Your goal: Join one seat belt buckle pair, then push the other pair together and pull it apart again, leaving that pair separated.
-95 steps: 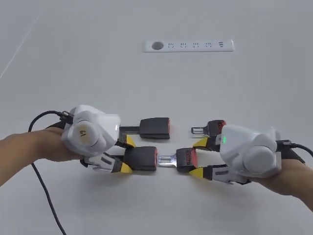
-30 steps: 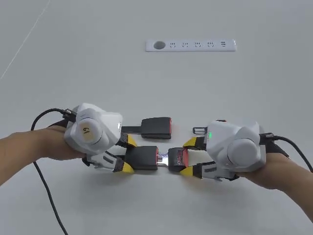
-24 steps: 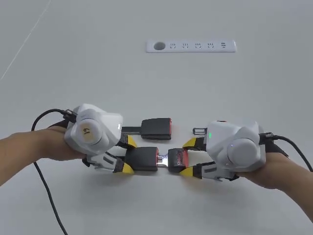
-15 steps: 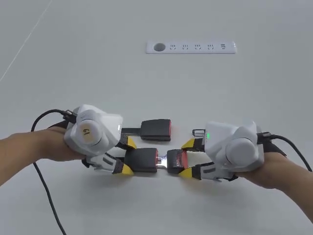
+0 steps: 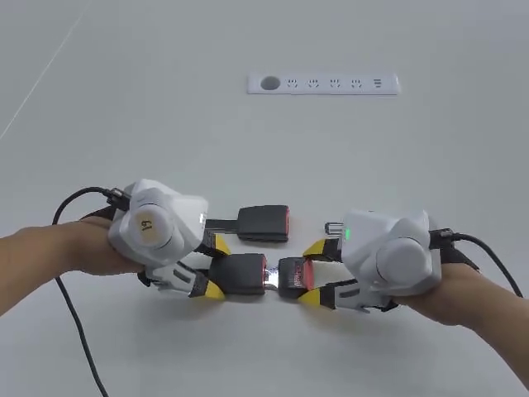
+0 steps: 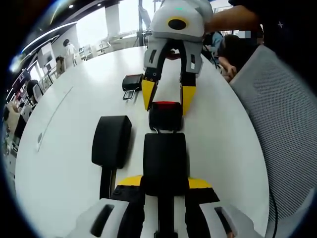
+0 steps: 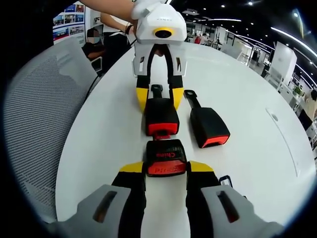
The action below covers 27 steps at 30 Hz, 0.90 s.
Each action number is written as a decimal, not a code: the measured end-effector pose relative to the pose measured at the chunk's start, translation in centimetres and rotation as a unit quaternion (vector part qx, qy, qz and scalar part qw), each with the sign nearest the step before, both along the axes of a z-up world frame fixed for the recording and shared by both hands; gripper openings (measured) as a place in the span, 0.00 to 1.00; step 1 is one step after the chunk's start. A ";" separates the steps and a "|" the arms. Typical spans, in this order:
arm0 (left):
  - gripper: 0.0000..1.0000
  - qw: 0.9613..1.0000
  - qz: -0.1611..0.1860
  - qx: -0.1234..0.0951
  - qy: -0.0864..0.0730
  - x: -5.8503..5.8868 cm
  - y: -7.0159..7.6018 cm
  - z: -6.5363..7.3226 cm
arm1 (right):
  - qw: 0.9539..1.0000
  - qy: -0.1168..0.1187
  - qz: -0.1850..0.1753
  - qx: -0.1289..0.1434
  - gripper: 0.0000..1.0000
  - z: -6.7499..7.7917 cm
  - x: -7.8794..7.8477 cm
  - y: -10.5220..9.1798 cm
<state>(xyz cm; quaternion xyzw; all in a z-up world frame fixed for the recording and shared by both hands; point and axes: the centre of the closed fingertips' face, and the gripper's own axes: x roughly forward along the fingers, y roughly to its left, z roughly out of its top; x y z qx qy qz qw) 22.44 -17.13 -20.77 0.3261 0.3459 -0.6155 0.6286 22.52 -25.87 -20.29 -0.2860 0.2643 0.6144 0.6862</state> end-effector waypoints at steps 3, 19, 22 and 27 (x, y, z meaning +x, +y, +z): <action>0.31 1.000 -0.001 0.001 0.000 0.0 0.0 0.0 | 1.000 0.000 0.001 0.000 0.28 0.0 0.0 0.0; 0.31 1.000 -0.003 0.004 0.003 0.1 0.1 -0.2 | 1.000 0.005 0.002 0.010 0.28 0.0 0.1 0.9; 0.31 1.000 -0.002 0.005 0.004 0.1 0.1 -0.2 | 1.000 0.005 -0.001 0.008 0.28 0.1 0.1 0.9; 0.30 1.000 0.002 0.004 0.005 0.0 -0.1 -0.1 | 1.000 0.003 -0.006 0.007 0.28 0.0 0.1 0.9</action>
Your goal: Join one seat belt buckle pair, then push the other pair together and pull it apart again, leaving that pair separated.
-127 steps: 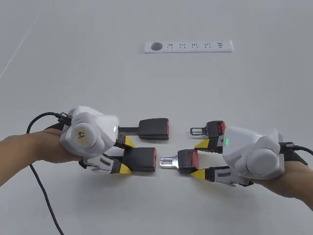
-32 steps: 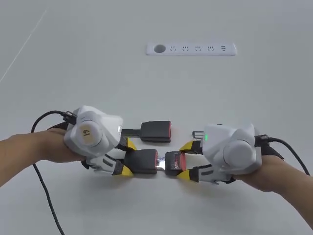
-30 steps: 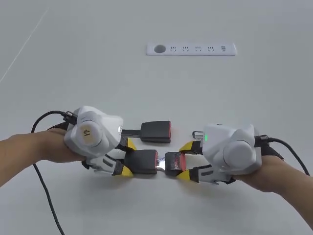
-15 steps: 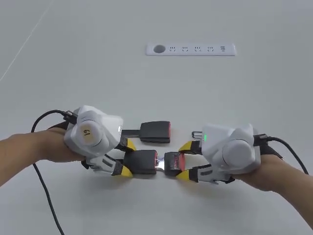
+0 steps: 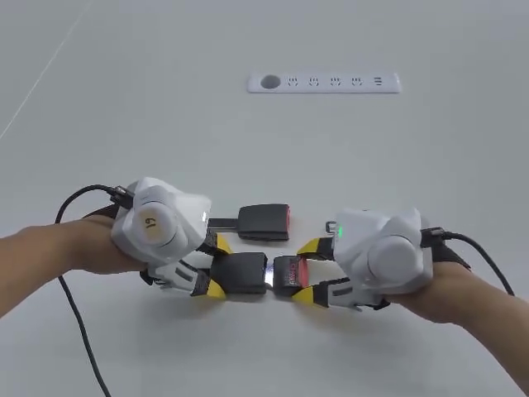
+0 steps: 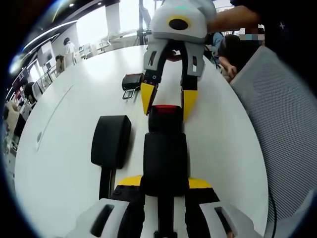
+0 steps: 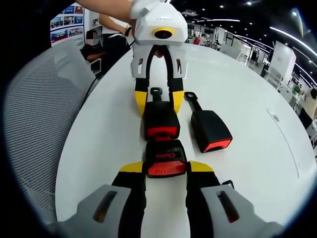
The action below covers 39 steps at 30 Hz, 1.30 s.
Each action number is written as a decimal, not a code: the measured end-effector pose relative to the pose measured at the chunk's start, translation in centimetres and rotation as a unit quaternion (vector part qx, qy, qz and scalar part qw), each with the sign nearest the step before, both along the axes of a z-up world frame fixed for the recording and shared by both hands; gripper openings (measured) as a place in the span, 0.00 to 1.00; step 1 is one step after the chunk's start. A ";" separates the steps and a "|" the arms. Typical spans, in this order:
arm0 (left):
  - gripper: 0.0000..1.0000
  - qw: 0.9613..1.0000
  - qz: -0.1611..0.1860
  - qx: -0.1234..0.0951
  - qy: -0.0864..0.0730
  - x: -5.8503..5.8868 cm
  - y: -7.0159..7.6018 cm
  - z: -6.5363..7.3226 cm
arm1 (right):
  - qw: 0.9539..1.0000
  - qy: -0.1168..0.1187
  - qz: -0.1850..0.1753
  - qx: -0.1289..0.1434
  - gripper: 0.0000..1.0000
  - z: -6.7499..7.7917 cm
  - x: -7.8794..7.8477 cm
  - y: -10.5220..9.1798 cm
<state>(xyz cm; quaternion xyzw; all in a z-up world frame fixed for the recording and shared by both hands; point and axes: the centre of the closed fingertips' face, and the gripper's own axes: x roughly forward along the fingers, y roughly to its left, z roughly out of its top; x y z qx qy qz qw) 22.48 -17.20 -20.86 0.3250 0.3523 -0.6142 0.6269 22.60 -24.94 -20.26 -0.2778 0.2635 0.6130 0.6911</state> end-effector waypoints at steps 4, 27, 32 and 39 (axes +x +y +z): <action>0.30 1.000 0.003 0.004 0.001 -0.1 0.1 0.0 | 0.999 0.020 -0.029 -0.011 0.28 -0.5 -0.4 -0.3; 0.30 1.000 0.015 0.010 0.006 0.3 -0.1 -0.3 | 1.000 -0.003 -0.023 0.000 0.28 -0.3 0.3 0.5; 0.30 1.000 0.008 0.006 0.006 0.2 0.0 -0.2 | 1.000 -0.003 -0.014 0.009 0.28 -0.2 0.5 0.3; 0.31 1.000 0.013 0.012 0.008 0.2 -0.1 -0.2 | 1.000 -0.007 -0.006 -0.002 0.28 0.1 0.1 0.3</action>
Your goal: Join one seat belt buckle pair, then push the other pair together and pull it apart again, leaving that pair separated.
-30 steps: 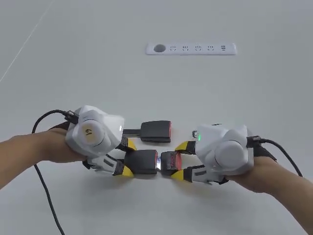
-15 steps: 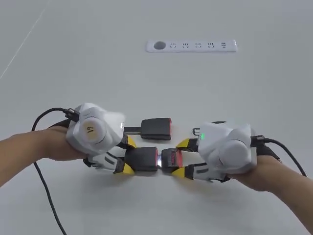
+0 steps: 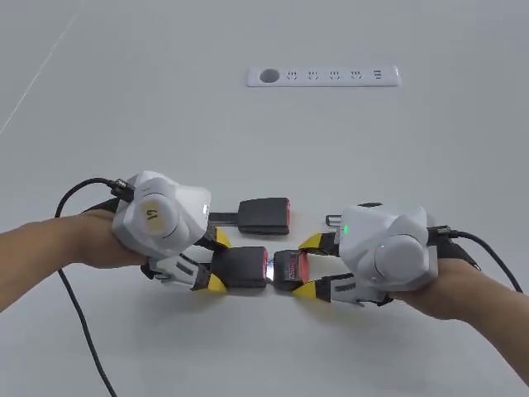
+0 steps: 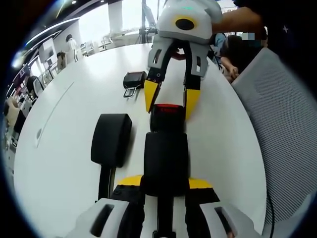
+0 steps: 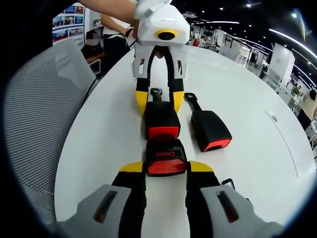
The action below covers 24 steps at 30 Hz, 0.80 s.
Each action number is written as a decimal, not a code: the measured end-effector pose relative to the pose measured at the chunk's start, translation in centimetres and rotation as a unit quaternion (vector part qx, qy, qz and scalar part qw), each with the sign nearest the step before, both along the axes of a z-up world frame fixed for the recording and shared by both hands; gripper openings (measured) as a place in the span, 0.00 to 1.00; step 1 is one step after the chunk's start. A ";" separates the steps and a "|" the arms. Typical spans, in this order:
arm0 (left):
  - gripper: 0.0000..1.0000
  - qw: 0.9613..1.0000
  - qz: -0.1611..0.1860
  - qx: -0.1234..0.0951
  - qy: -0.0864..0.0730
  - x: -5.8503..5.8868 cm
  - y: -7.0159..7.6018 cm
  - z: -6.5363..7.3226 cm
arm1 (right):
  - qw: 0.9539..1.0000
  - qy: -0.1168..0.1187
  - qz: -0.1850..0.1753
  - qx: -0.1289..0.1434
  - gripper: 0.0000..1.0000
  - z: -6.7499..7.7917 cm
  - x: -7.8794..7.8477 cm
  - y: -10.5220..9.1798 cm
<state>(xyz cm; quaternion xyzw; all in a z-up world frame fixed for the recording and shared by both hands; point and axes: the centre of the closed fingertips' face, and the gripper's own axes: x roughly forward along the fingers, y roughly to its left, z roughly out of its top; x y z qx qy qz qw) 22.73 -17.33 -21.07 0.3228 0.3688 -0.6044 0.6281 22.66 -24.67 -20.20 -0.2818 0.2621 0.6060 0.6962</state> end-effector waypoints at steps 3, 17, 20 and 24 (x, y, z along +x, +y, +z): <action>0.31 1.000 0.000 -0.003 -0.002 -0.1 0.2 0.0 | 1.000 0.003 -0.006 0.002 0.28 -0.1 0.1 -0.1; 0.33 1.000 0.001 -0.004 -0.011 -0.3 0.2 0.2 | 1.000 0.007 -0.005 0.003 0.31 -0.1 -0.1 -0.3; 0.33 1.000 0.007 -0.003 -0.010 -0.2 0.2 0.2 | 1.000 0.012 -0.009 0.000 0.32 -0.3 -0.1 -0.2; 0.34 1.000 0.011 0.000 -0.012 -0.2 0.4 0.1 | 1.000 0.012 -0.008 -0.007 0.35 -0.4 -0.4 -0.1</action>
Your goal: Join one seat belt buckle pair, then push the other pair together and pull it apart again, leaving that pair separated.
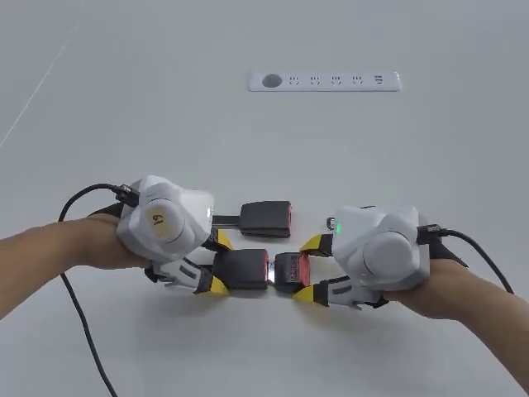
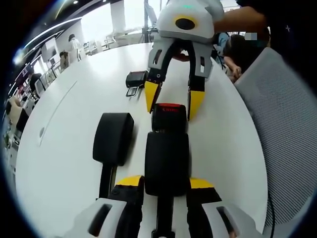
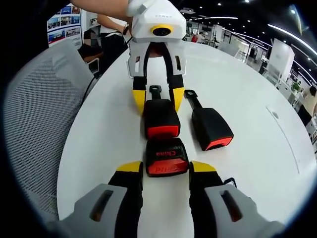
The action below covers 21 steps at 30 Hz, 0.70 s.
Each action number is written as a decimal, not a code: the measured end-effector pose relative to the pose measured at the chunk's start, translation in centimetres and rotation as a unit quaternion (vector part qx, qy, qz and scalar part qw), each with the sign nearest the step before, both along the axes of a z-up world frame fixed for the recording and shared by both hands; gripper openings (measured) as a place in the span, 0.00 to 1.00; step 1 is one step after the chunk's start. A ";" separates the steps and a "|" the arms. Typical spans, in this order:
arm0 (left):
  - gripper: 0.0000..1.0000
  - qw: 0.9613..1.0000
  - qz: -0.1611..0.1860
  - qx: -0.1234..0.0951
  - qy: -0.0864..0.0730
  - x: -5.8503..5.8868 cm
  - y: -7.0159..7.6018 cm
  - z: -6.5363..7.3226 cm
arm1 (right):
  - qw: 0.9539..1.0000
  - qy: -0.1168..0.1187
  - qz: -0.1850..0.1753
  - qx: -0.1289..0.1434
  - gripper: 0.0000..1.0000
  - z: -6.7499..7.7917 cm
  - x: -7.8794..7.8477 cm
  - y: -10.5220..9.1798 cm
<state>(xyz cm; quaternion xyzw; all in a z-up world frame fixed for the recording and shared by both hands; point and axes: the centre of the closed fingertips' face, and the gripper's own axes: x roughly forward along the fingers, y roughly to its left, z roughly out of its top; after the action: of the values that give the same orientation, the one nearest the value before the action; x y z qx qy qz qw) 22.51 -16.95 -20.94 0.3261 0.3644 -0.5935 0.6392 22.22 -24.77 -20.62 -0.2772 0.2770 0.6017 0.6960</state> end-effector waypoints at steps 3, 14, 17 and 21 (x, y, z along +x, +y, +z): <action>0.35 1.000 0.004 0.002 -0.001 -0.1 0.2 0.0 | 1.000 -0.002 -0.003 -0.002 0.38 0.3 0.0 -0.1; 0.38 1.000 0.027 -0.005 -0.005 -0.3 1.1 1.3 | 1.000 -0.001 -0.021 0.007 0.43 1.9 0.6 -1.5; 0.39 0.999 0.037 -0.009 -0.008 0.0 1.3 1.8 | 1.000 -0.003 -0.028 0.008 0.44 2.0 1.1 -2.0; 0.39 0.998 0.055 -0.015 -0.013 0.5 1.8 2.5 | 0.999 -0.006 -0.034 0.007 0.45 2.5 1.5 -2.6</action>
<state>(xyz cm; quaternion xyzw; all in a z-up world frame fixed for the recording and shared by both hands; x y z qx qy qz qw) 23.01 -15.16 -18.41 0.3033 0.3647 -0.5588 0.6802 23.75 -27.37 -18.15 -0.2661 0.2776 0.5776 0.7201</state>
